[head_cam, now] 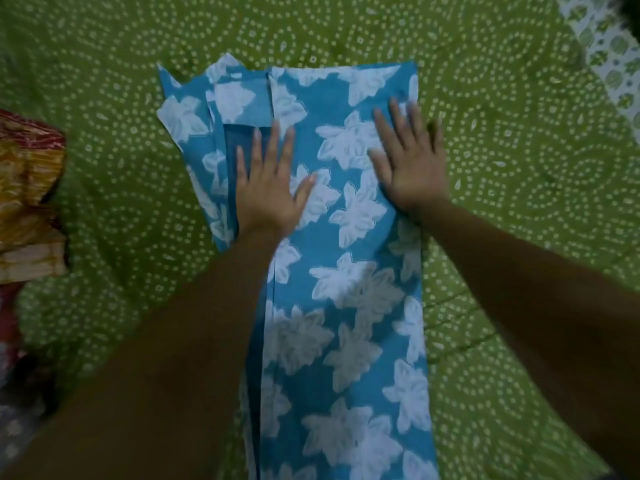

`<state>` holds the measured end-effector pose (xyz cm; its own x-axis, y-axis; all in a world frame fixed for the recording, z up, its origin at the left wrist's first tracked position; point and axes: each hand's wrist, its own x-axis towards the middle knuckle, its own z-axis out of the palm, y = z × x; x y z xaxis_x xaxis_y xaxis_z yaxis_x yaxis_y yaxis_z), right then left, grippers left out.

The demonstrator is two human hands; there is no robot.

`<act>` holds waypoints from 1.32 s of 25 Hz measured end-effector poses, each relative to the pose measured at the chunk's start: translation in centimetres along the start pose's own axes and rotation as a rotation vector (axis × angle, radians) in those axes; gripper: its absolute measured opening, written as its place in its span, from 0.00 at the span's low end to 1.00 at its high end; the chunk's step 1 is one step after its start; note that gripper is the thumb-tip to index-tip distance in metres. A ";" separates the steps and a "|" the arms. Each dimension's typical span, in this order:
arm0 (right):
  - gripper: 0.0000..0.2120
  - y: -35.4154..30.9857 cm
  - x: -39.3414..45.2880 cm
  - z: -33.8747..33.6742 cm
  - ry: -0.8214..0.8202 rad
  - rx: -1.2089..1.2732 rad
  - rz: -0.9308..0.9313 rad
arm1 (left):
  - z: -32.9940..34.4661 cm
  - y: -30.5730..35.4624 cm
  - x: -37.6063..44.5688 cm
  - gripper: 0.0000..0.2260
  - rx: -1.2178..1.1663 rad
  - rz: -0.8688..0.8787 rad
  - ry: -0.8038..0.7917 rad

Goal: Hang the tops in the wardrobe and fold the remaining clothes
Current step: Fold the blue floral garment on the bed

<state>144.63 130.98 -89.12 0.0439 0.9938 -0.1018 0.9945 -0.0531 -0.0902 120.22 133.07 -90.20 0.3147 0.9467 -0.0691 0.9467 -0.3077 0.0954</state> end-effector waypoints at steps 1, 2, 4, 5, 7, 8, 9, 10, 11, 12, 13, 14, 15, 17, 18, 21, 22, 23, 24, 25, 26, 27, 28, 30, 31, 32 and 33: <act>0.29 0.5 2.2 -0.8 0.011 0.032 0.104 | -0.9 -0.3 2.1 0.32 0.005 -0.082 0.002; 0.30 0.4 3.4 -1.4 0.021 0.042 0.185 | -1.7 -0.3 3.5 0.32 0.012 -0.151 0.007; 0.31 -1.8 2.5 -1.1 0.055 0.034 0.211 | -2.2 0.7 3.1 0.31 0.022 -0.169 0.011; 0.31 -3.4 0.3 -0.5 0.054 0.033 0.143 | -2.0 1.5 1.1 0.30 0.016 -0.091 0.001; 0.30 -6.6 -7.2 1.5 -0.012 0.061 -0.054 | -0.4 3.3 -6.7 0.29 0.015 0.155 -0.034; 0.30 -7.8 -12.1 2.5 -0.060 0.063 -0.154 | 0.4 3.8 -12.0 0.29 -0.002 0.260 -0.072; 0.29 -8.4 -17.1 3.5 -0.093 0.054 -0.241 | 1.2 3.8 -17.5 0.30 -0.042 0.324 -0.118; 0.29 -8.8 -21.9 4.1 -0.126 0.042 -0.308 | 1.8 3.5 -22.9 0.31 -0.062 0.374 -0.180; 0.29 -8.9 -26.4 4.4 -0.159 0.049 -0.359 | 2.2 3.1 -28.5 0.32 -0.048 0.434 -0.235; 0.29 -8.8 -30.3 4.5 -0.196 0.065 -0.402 | 2.2 2.8 -33.6 0.32 -0.030 0.515 -0.296; 0.29 -8.7 -33.4 4.4 -0.233 0.075 -0.443 | 1.7 2.5 -38.1 0.31 0.003 0.627 -0.356; 0.29 -8.5 -35.6 4.1 -0.258 0.078 -0.476 | 0.8 2.3 -41.3 0.31 0.011 0.749 -0.395; 0.28 -8.4 -36.9 3.9 -0.271 0.085 -0.496 | 0.3 1.9 -43.1 0.31 -0.003 0.826 -0.426; 0.26 -8.5 -37.0 3.1 -0.244 0.132 -0.493 | -0.5 0.8 -42.8 0.29 -0.065 0.696 -0.393; 0.24 -8.6 -35.9 2.6 -0.227 0.158 -0.460 | -0.8 -0.1 -40.8 0.27 -0.119 0.433 -0.340; 0.20 -9.3 -29.6 0.6 -0.170 0.252 -0.196 | -4.3 -1.2 -29.7 0.27 -0.504 -0.585 -0.084; 0.18 -9.4 -27.3 -0.1 -0.186 0.343 -0.082 | -5.1 -1.8 -25.1 0.26 -0.716 -0.741 -0.066; 0.17 -9.4 -25.1 -0.5 -0.227 0.448 0.012 | -5.0 -2.8 -20.6 0.23 -0.932 -0.822 -0.112; 0.15 -9.4 -23.3 -0.7 -0.272 0.550 0.099 | -4.7 -3.8 -16.2 0.23 -1.123 -0.896 -0.200; 0.14 -9.5 -21.6 -0.8 -0.313 0.593 0.170 | -4.5 -4.5 -12.2 0.26 -1.289 -0.967 -0.299; 0.15 -9.7 -20.2 -0.7 -0.328 0.590 0.217 | -3.7 -5.4 -9.1 0.33 -1.426 -1.016 -0.370; 0.16 -10.0 -19.3 -0.7 -0.322 0.579 0.252 | -2.8 -6.0 -6.8 0.39 -1.519 -1.037 -0.413; 0.17 -10.5 -18.6 -0.6 -0.301 0.574 0.278 | -2.7 -6.7 -5.4 0.38 -1.607 -1.028 -0.451; 0.18 -11.2 -18.2 -0.5 -0.279 0.569 0.317 | -6.5 -6.4 -4.7 0.29 -1.747 -1.012 -0.476; 0.18 -11.4 -18.4 -0.3 -0.283 0.569 0.335 | -7.5 -6.8 -4.6 0.26 -1.809 -0.996 -0.466; 0.18 -11.5 -18.7 -0.2 -0.291 0.583 0.348 | -8.7 -7.4 -5.0 0.23 -1.865 -0.967 -0.459; 0.17 -11.7 -19.1 -0.1 -0.297 0.605 0.362 | -9.4 -8.5 -5.5 0.21 -1.926 -0.923 -0.479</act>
<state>132.20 112.64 -85.98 0.2446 0.8406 -0.4832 0.6936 -0.5000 -0.5186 109.78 131.39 -81.32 0.2177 0.5482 -0.8075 -0.3128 0.8229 0.4743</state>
